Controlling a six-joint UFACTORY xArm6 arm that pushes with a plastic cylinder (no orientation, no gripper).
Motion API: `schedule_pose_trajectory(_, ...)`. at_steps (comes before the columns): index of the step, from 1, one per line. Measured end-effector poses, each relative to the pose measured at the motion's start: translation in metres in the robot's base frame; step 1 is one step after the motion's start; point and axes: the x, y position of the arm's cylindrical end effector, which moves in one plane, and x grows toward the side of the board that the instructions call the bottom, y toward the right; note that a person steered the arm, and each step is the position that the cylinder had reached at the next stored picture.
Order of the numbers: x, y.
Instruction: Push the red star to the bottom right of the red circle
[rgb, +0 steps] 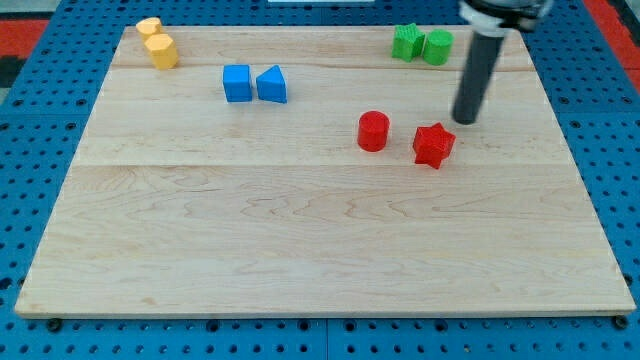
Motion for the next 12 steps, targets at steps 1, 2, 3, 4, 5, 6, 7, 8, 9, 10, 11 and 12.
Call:
schedule_pose_trajectory(1, 0.031, 0.028)
schedule_pose_trajectory(2, 0.039, -0.009)
schedule_pose_trajectory(3, 0.035, -0.056)
schedule_pose_trajectory(4, 0.037, -0.119)
schedule_pose_trajectory(5, 0.037, -0.123)
schedule_pose_trajectory(6, 0.036, -0.099)
schedule_pose_trajectory(7, 0.036, -0.097)
schedule_pose_trajectory(8, 0.036, -0.097)
schedule_pose_trajectory(9, 0.039, -0.083)
schedule_pose_trajectory(10, 0.011, -0.051)
schedule_pose_trajectory(11, -0.038, -0.067)
schedule_pose_trajectory(12, -0.049, -0.108)
